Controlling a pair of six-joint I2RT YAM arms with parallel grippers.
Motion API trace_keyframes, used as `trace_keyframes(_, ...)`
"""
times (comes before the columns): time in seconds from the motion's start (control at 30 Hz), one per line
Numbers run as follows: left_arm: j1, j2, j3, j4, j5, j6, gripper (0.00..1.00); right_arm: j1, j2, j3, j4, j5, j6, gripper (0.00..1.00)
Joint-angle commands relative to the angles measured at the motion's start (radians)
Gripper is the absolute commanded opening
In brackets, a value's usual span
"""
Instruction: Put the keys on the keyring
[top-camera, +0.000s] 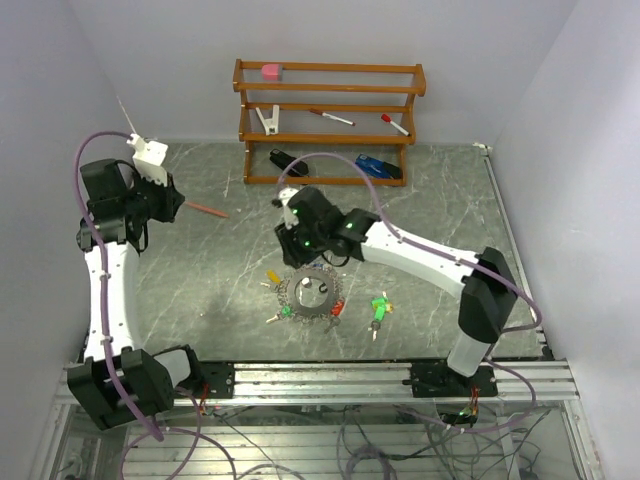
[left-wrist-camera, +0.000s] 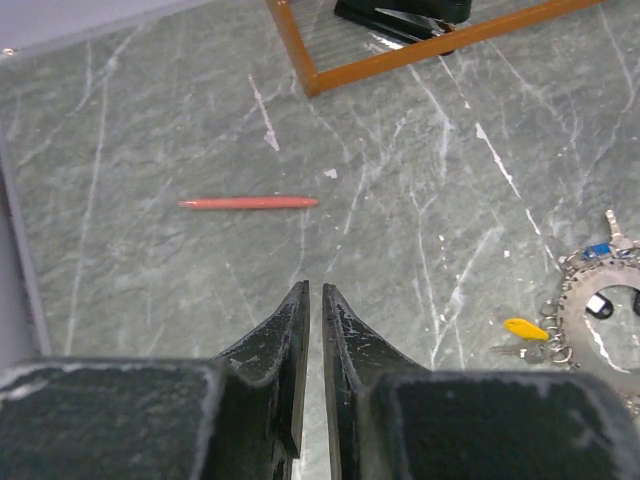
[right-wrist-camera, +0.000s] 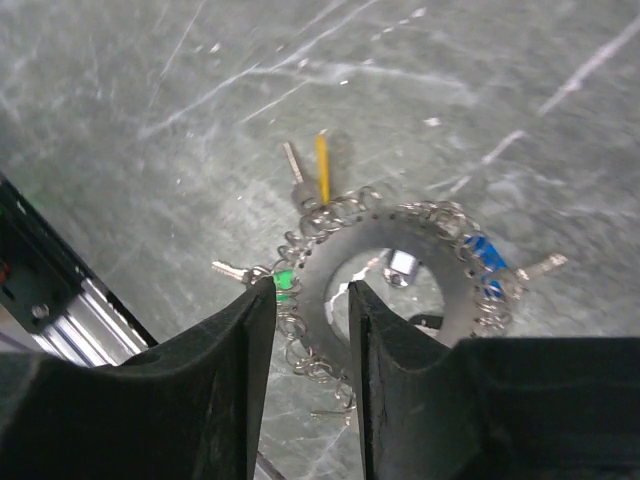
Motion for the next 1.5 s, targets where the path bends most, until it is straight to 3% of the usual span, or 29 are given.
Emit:
trace_keyframes(0.0, 0.019, -0.021, -0.044, 0.098, 0.111, -0.080, 0.21, 0.037, 0.053, 0.030, 0.015, -0.020, -0.141, 0.36)
trace_keyframes(0.53, 0.018, -0.058, -0.094, 0.102, 0.132, -0.099, 0.22, 0.057, 0.146, -0.148, 0.230, -0.107, -0.224, 0.30)
trace_keyframes(1.23, 0.021, -0.059, -0.119, 0.116, 0.124, -0.097, 0.21, 0.067, 0.272, -0.139, 0.307, -0.124, -0.262, 0.28)
trace_keyframes(1.4, 0.021, -0.057, -0.125, 0.126, 0.121, -0.103, 0.22, 0.073, 0.282, -0.139, 0.304, -0.136, -0.259, 0.15)
trace_keyframes(1.47, 0.020, -0.056, -0.126, 0.127, 0.122, -0.104, 0.21, 0.073, 0.280, -0.149, 0.308, -0.130, -0.256, 0.05)
